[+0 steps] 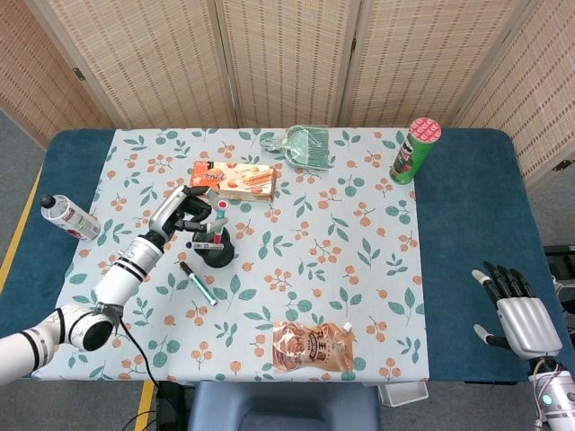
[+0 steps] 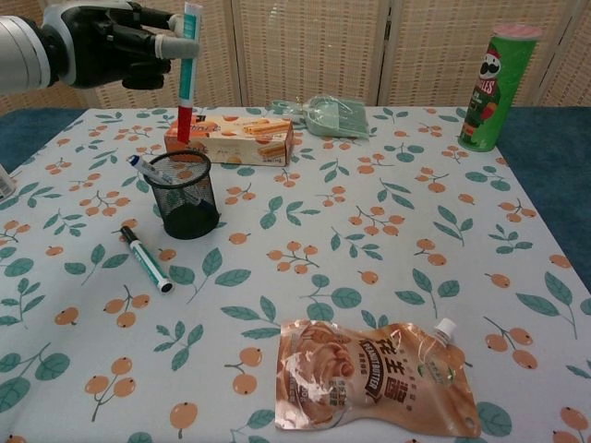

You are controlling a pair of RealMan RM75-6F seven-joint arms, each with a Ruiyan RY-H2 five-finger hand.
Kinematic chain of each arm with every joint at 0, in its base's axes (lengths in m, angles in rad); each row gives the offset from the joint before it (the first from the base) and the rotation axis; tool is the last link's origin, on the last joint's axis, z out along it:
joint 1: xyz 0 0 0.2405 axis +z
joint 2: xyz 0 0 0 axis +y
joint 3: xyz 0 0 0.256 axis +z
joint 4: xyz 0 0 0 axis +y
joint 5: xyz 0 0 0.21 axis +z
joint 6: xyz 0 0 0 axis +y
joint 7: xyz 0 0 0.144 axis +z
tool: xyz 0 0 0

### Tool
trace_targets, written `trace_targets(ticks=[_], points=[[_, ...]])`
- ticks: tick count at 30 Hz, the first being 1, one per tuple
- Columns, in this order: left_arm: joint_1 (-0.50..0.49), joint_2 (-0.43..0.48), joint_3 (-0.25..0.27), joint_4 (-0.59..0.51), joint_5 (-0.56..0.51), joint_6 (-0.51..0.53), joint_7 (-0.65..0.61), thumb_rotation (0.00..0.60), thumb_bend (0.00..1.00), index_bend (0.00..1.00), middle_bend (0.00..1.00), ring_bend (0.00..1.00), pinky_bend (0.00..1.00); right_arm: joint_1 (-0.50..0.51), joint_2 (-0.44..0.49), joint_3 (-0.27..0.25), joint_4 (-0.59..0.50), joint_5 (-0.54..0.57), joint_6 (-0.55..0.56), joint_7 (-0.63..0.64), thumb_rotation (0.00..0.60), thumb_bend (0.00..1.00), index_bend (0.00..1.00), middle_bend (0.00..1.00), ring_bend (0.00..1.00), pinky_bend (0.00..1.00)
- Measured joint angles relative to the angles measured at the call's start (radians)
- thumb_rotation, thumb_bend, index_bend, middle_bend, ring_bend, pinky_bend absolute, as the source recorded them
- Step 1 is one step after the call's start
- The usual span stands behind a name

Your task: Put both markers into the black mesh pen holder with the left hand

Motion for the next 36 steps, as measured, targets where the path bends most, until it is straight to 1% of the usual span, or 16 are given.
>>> trace_targets(ticks=[7, 11, 16, 22, 24, 27, 32, 33, 34, 35, 36], points=[[-0.023, -0.135, 0.007, 0.27, 0.114, 0.0, -0.158, 0.6, 0.36, 0.63, 1.0, 0.93, 0.94, -0.003, 0.004, 0.002, 0.004, 0.019, -0.007, 0.005, 0.6, 0.21, 0.1, 0.0, 0.0, 0.02], [-0.026, -0.184, 0.028, 0.368, 0.186, 0.027, -0.259, 0.6, 0.36, 0.64, 1.0, 0.93, 0.94, -0.004, 0.004, 0.003, 0.007, 0.018, -0.001, 0.003, 0.6, 0.21, 0.1, 0.0, 0.0, 0.02], [0.003, -0.225, 0.079, 0.435, 0.27, 0.135, -0.326, 0.6, 0.36, 0.64, 1.0, 0.93, 0.94, -0.009, 0.001, 0.0, 0.008, 0.007, 0.012, -0.005, 0.6, 0.21, 0.1, 0.0, 0.0, 0.02], [0.057, -0.252, 0.125, 0.479, 0.318, 0.273, -0.396, 0.6, 0.36, 0.64, 1.0, 0.93, 0.94, -0.009, -0.005, -0.006, 0.004, -0.005, 0.013, -0.026, 0.6, 0.21, 0.1, 0.0, 0.0, 0.02], [0.068, -0.261, 0.133, 0.485, 0.325, 0.3, -0.405, 0.6, 0.36, 0.64, 1.0, 0.93, 0.94, -0.01, -0.007, -0.012, 0.0, -0.018, 0.015, -0.035, 0.6, 0.21, 0.1, 0.0, 0.0, 0.02], [0.074, -0.284, 0.144, 0.497, 0.331, 0.313, -0.396, 0.6, 0.36, 0.64, 1.0, 0.93, 0.94, -0.012, -0.009, -0.023, -0.008, -0.037, 0.02, -0.043, 0.6, 0.21, 0.1, 0.0, 0.0, 0.02], [0.064, -0.307, 0.158, 0.526, 0.334, 0.297, -0.391, 0.6, 0.36, 0.64, 1.0, 0.92, 0.94, -0.024, -0.009, -0.029, -0.016, -0.051, 0.046, -0.05, 0.6, 0.21, 0.1, 0.0, 0.0, 0.02], [0.062, -0.31, 0.159, 0.531, 0.334, 0.294, -0.391, 0.6, 0.35, 0.62, 1.0, 0.92, 0.94, -0.027, -0.009, -0.029, -0.016, -0.052, 0.051, -0.05, 0.6, 0.21, 0.1, 0.0, 0.0, 0.02], [0.059, -0.315, 0.16, 0.539, 0.333, 0.291, -0.392, 0.6, 0.35, 0.61, 1.0, 0.92, 0.93, -0.028, -0.008, -0.028, -0.015, -0.052, 0.055, -0.048, 0.6, 0.21, 0.1, 0.0, 0.0, 0.02], [0.058, -0.318, 0.162, 0.545, 0.333, 0.289, -0.393, 0.6, 0.35, 0.56, 1.0, 0.91, 0.93, -0.029, -0.008, -0.027, -0.014, -0.051, 0.056, -0.046, 0.6, 0.21, 0.1, 0.0, 0.0, 0.02], [0.056, -0.321, 0.165, 0.552, 0.335, 0.288, -0.396, 0.6, 0.34, 0.48, 1.0, 0.9, 0.92, -0.03, -0.007, -0.026, -0.012, -0.05, 0.057, -0.044, 0.6, 0.21, 0.1, 0.0, 0.0, 0.02]])
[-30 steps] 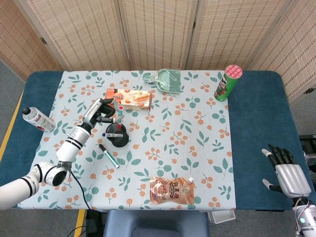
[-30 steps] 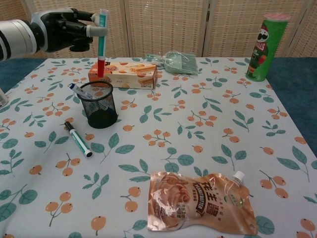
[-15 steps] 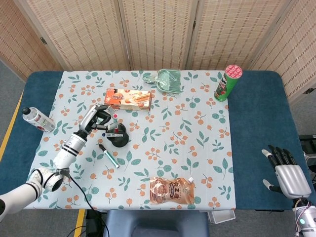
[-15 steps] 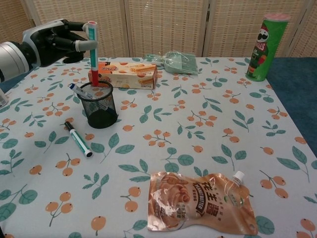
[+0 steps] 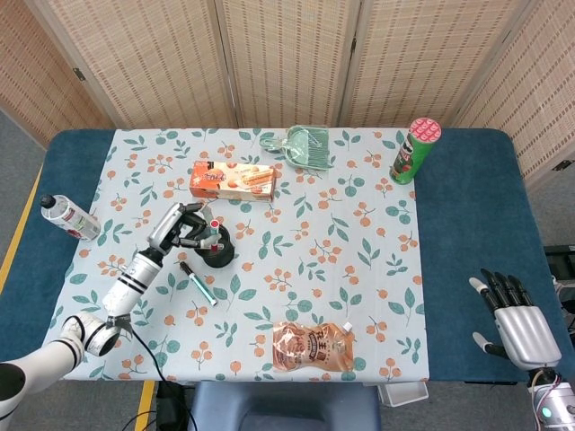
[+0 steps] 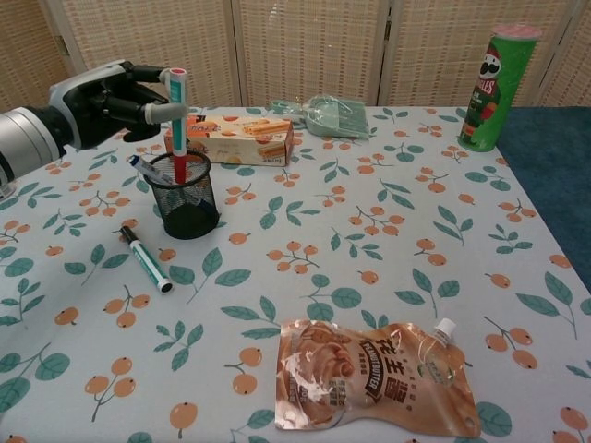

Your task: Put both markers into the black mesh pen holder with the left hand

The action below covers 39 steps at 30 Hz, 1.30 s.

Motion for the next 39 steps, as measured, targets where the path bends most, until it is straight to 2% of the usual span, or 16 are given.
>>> trace_targets(ticks=[4, 6, 8, 13, 15, 21, 25, 28, 34, 39], points=[[-0.008, 0.001, 0.028, 0.016, 0.031, 0.003, -0.044, 0.6, 0.24, 0.13, 0.95, 0.86, 0.9, 0.004, 0.001, 0.001, 0.005, 0.004, -0.011, 0.007, 0.6, 0.21, 0.1, 0.0, 0.0, 0.02], [-0.011, 0.009, 0.045, 0.02, 0.05, 0.009, -0.062, 0.6, 0.22, 0.03, 0.92, 0.84, 0.89, 0.008, 0.001, 0.001, 0.007, 0.004, -0.018, 0.008, 0.6, 0.21, 0.1, 0.0, 0.0, 0.02], [-0.011, 0.018, 0.053, 0.016, 0.059, 0.02, -0.059, 0.6, 0.21, 0.0, 0.9, 0.81, 0.88, 0.01, 0.001, 0.001, 0.008, 0.003, -0.022, 0.009, 0.6, 0.21, 0.1, 0.0, 0.0, 0.02], [0.011, 0.072, 0.06, -0.055, 0.065, 0.072, 0.027, 0.6, 0.21, 0.0, 0.83, 0.72, 0.83, 0.009, 0.005, -0.004, 0.005, -0.01, -0.018, 0.017, 0.6, 0.21, 0.1, 0.0, 0.0, 0.02], [0.03, 0.105, 0.067, -0.097, 0.071, 0.1, 0.088, 0.6, 0.21, 0.04, 0.82, 0.7, 0.83, 0.008, 0.008, -0.006, 0.005, -0.017, -0.013, 0.025, 0.6, 0.21, 0.1, 0.0, 0.0, 0.02], [0.152, 0.26, 0.112, -0.317, 0.091, 0.245, 0.428, 0.6, 0.21, 0.2, 0.82, 0.71, 0.82, 0.012, 0.014, -0.017, 0.006, -0.042, -0.018, 0.041, 0.6, 0.21, 0.1, 0.0, 0.0, 0.02], [0.262, 0.393, 0.176, -0.485, 0.125, 0.34, 0.69, 0.6, 0.21, 0.26, 0.83, 0.72, 0.82, 0.019, 0.012, -0.025, 0.001, -0.053, -0.032, 0.035, 0.6, 0.21, 0.1, 0.0, 0.0, 0.02], [0.316, 0.46, 0.222, -0.542, 0.17, 0.377, 0.834, 0.6, 0.21, 0.28, 0.83, 0.73, 0.83, 0.022, 0.006, -0.027, -0.004, -0.053, -0.042, 0.019, 0.6, 0.21, 0.1, 0.0, 0.0, 0.02], [0.328, 0.484, 0.281, -0.497, 0.299, 0.357, 1.022, 0.6, 0.21, 0.31, 0.84, 0.74, 0.83, 0.027, -0.003, -0.025, -0.013, -0.036, -0.058, -0.011, 0.6, 0.21, 0.1, 0.0, 0.0, 0.02], [0.282, 0.44, 0.291, -0.423, 0.359, 0.304, 1.071, 0.6, 0.21, 0.33, 0.86, 0.76, 0.84, 0.035, -0.012, -0.022, -0.012, -0.02, -0.08, -0.03, 0.6, 0.21, 0.11, 0.0, 0.0, 0.02]])
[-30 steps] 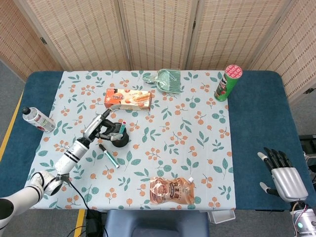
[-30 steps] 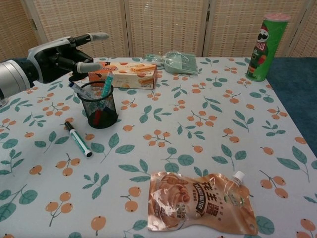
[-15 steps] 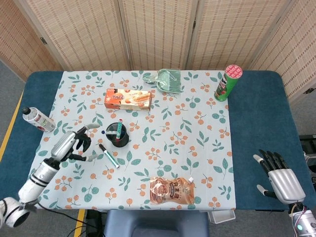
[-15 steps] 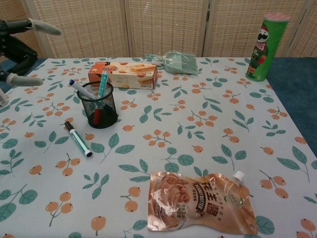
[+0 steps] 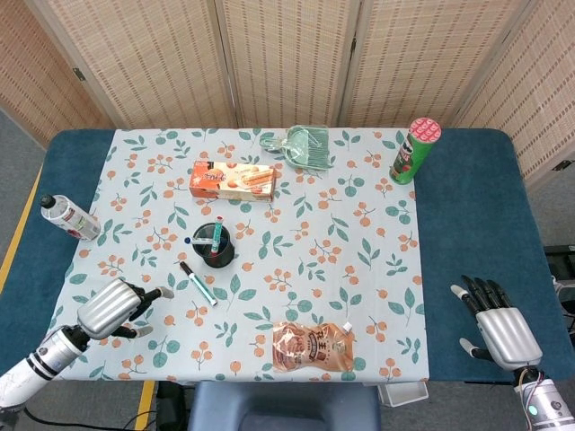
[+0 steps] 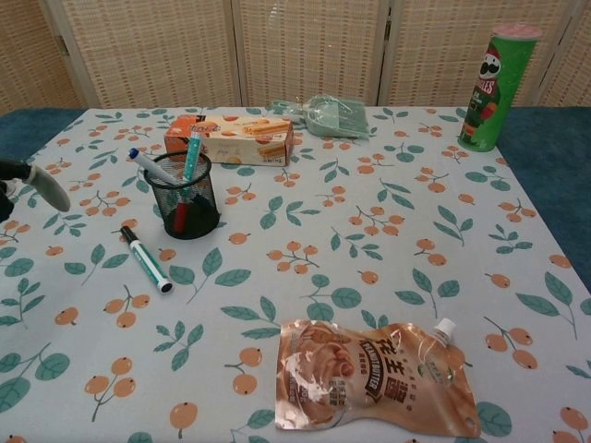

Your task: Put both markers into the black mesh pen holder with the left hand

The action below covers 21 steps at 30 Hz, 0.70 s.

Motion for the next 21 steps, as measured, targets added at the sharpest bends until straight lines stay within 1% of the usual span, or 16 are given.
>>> trace_targets(ticks=[5, 9, 14, 19, 21], points=[[-0.07, -0.059, -0.012, 0.086, 0.033, -0.04, -0.005, 0.6, 0.21, 0.35, 0.88, 0.77, 0.85, 0.004, -0.005, 0.003, 0.0, 0.013, -0.009, -0.014, 0.6, 0.21, 0.12, 0.0, 0.0, 0.02], [-0.116, -0.099, -0.015, 0.154, 0.042, -0.081, -0.058, 0.6, 0.22, 0.36, 0.9, 0.8, 0.87, 0.008, -0.008, 0.004, 0.0, 0.021, -0.018, -0.022, 0.6, 0.21, 0.12, 0.0, 0.0, 0.02], [-0.165, -0.164, -0.014, 0.259, 0.051, -0.112, -0.104, 0.6, 0.26, 0.39, 0.92, 0.83, 0.89, 0.015, -0.009, 0.009, 0.003, 0.037, -0.033, -0.02, 0.6, 0.21, 0.12, 0.0, 0.0, 0.02], [-0.219, -0.238, -0.011, 0.356, 0.053, -0.149, -0.145, 0.6, 0.27, 0.42, 0.94, 0.84, 0.9, 0.029, -0.009, 0.011, 0.009, 0.048, -0.06, -0.013, 0.6, 0.21, 0.12, 0.0, 0.0, 0.02], [-0.237, -0.257, -0.007, 0.377, 0.052, -0.169, -0.154, 0.6, 0.27, 0.43, 0.94, 0.84, 0.9, 0.033, -0.006, 0.011, 0.011, 0.049, -0.064, -0.006, 0.6, 0.21, 0.12, 0.0, 0.0, 0.02]])
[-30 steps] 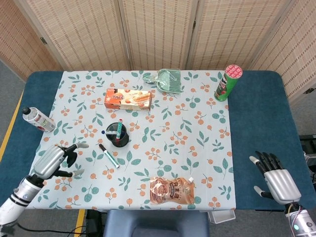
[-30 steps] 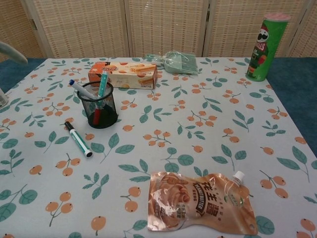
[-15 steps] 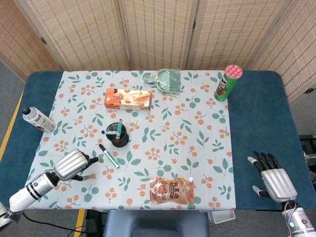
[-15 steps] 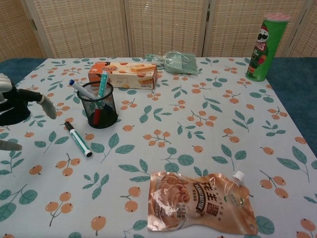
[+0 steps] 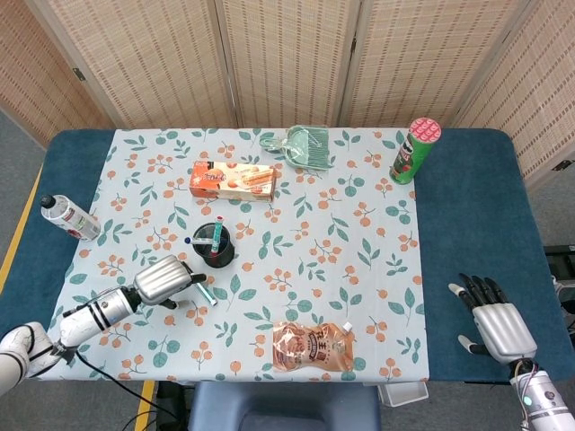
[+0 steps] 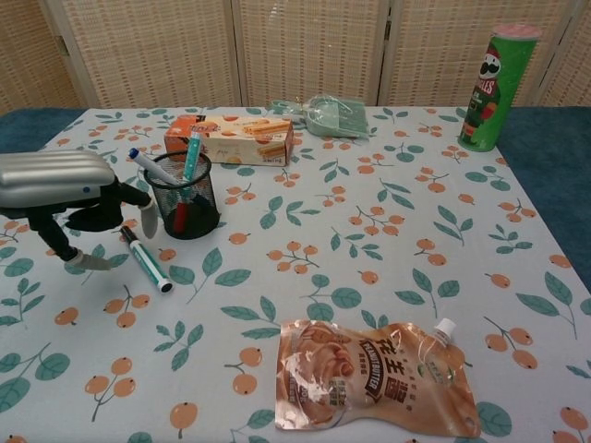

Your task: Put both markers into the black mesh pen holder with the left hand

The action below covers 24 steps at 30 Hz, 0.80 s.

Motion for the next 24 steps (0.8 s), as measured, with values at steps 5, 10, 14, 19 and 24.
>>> trace_targets(ticks=[5, 10, 14, 19, 24], points=[[-0.025, -0.053, 0.015, 0.048, -0.009, -0.038, -0.023, 0.6, 0.31, 0.44, 0.94, 0.84, 0.9, 0.0, 0.006, 0.001, 0.003, -0.001, 0.005, 0.015, 0.6, 0.21, 0.12, 0.0, 0.0, 0.02], [-0.043, -0.102, 0.032, 0.105, -0.013, -0.05, -0.048, 0.6, 0.36, 0.46, 0.94, 0.84, 0.9, -0.002, 0.014, -0.002, 0.003, -0.011, 0.017, 0.032, 0.6, 0.21, 0.12, 0.0, 0.0, 0.02], [-0.052, -0.128, 0.044, 0.149, -0.018, -0.051, -0.069, 0.6, 0.4, 0.47, 0.94, 0.85, 0.9, -0.006, 0.018, -0.003, 0.004, -0.017, 0.03, 0.042, 0.6, 0.21, 0.12, 0.0, 0.0, 0.02], [-0.061, -0.151, 0.065, 0.19, -0.023, -0.052, -0.089, 0.6, 0.4, 0.47, 0.94, 0.85, 0.9, -0.01, 0.021, -0.003, 0.004, -0.02, 0.042, 0.048, 0.6, 0.21, 0.12, 0.0, 0.0, 0.02], [-0.06, -0.166, 0.083, 0.215, -0.029, -0.054, -0.094, 0.6, 0.4, 0.47, 0.94, 0.85, 0.9, -0.012, 0.025, -0.005, 0.005, -0.029, 0.048, 0.056, 0.6, 0.21, 0.12, 0.0, 0.0, 0.02]])
